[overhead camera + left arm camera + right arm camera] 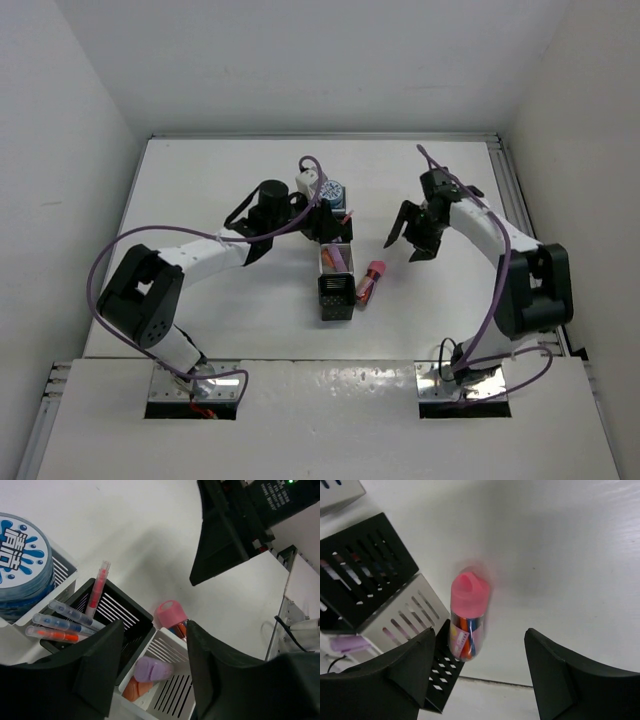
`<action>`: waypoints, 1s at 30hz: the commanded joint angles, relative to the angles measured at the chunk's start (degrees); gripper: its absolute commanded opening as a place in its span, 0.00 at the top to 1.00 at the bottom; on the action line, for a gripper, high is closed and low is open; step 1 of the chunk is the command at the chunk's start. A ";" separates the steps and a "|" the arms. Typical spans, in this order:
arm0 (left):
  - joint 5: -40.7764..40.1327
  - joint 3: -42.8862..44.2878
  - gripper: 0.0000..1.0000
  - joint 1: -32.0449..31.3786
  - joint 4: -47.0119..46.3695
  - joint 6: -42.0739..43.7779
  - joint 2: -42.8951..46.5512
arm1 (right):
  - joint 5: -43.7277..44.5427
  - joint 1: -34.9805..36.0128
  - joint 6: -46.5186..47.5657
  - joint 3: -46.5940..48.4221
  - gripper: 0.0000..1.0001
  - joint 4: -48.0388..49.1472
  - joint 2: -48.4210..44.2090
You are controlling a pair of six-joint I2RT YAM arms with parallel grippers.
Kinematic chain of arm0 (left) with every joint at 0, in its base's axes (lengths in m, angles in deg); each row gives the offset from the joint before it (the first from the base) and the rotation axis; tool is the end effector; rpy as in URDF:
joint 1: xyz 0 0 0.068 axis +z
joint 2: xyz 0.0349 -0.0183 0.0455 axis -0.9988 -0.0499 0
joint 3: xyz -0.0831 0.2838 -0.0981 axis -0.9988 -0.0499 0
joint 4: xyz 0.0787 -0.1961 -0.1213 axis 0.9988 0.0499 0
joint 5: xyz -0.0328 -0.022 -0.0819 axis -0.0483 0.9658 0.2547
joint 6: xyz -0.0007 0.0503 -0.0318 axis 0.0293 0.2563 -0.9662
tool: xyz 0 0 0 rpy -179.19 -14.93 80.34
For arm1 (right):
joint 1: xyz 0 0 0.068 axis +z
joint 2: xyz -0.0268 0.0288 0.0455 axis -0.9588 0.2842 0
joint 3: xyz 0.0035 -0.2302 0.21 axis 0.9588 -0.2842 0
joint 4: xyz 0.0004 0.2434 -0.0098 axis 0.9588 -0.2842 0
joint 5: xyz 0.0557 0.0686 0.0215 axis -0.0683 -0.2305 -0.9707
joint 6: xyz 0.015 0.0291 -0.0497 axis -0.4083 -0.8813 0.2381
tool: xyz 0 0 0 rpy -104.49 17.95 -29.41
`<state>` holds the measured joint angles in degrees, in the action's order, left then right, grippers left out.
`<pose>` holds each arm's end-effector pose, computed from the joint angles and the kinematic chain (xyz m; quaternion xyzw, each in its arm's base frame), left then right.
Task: Sort the stationery into containers
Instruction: Place the stationery into the container, then grab a piece of stationery with the right arm
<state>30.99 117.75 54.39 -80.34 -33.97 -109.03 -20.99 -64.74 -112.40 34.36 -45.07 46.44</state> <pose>0.2789 -0.2041 0.2974 0.2216 0.7548 -0.4433 0.4297 0.2800 0.0530 0.2488 0.2702 0.9424 0.1708 0.0989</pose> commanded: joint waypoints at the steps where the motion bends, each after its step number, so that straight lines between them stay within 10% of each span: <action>1: -1.77 4.00 0.39 0.15 2.10 -0.28 1.77 | 8.04 4.51 -6.58 5.55 0.29 -5.48 3.18; 30: -3.70 15.17 0.30 4.80 14.15 6.14 16.10 | 6.66 12.96 -10.90 10.67 0.37 -6.36 21.56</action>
<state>27.49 131.48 58.06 -66.87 -28.95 -95.70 -11.77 -51.14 -123.06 43.67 -51.67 67.89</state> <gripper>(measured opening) 0.701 0.638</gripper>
